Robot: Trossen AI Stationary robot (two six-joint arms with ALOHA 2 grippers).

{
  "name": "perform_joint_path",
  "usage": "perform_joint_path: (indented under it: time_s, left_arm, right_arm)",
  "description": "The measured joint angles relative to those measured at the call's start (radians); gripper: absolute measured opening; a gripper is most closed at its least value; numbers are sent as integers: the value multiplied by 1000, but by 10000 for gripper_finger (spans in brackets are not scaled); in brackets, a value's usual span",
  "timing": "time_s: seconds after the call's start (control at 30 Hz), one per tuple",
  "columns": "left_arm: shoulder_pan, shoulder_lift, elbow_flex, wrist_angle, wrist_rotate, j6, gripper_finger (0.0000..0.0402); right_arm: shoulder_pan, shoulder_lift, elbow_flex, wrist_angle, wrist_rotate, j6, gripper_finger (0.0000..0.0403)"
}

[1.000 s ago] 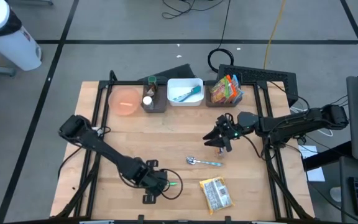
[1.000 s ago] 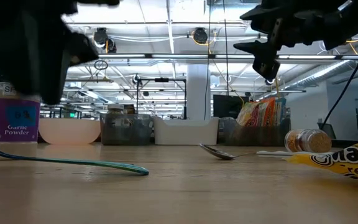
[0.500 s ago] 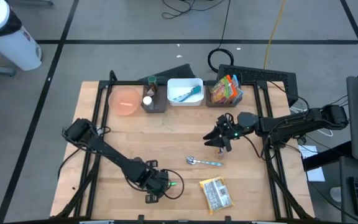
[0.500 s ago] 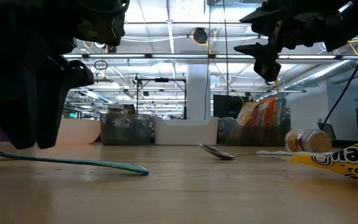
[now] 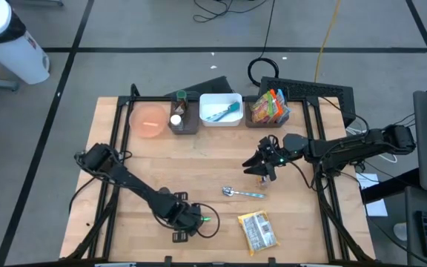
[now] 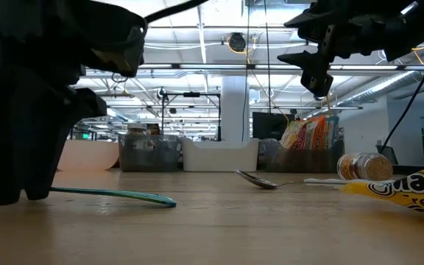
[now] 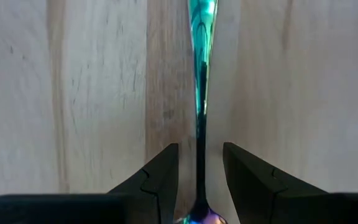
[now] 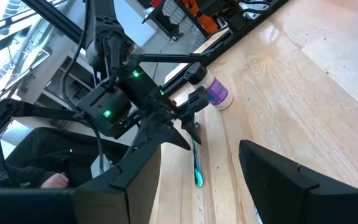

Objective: Pick & Place Food Item
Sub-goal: Put the purple spoon into the white bin

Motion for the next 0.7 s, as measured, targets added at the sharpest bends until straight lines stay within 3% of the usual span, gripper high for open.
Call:
perform_joint_path:
  time_s: [0.3, 0.4, 0.57, 0.7]
  left_arm:
    - [8, 14, 3, -19, 23, -22, 126]
    - [18, 13, 2, -37, 31, -29, 98]
    - [51, 13, 10, -49, 113, -32, 17]
    - [90, 12, 43, -56, 210, -35, 17]
  right_arm:
    - [0, 0, 0, 0, 0, 0, 210]
    - [0, 0, 0, 0, 0, 0, 210]
    - [0, 0, 0, 0, 0, 0, 210]
    - [0, 0, 0, 0, 0, 0, 210]
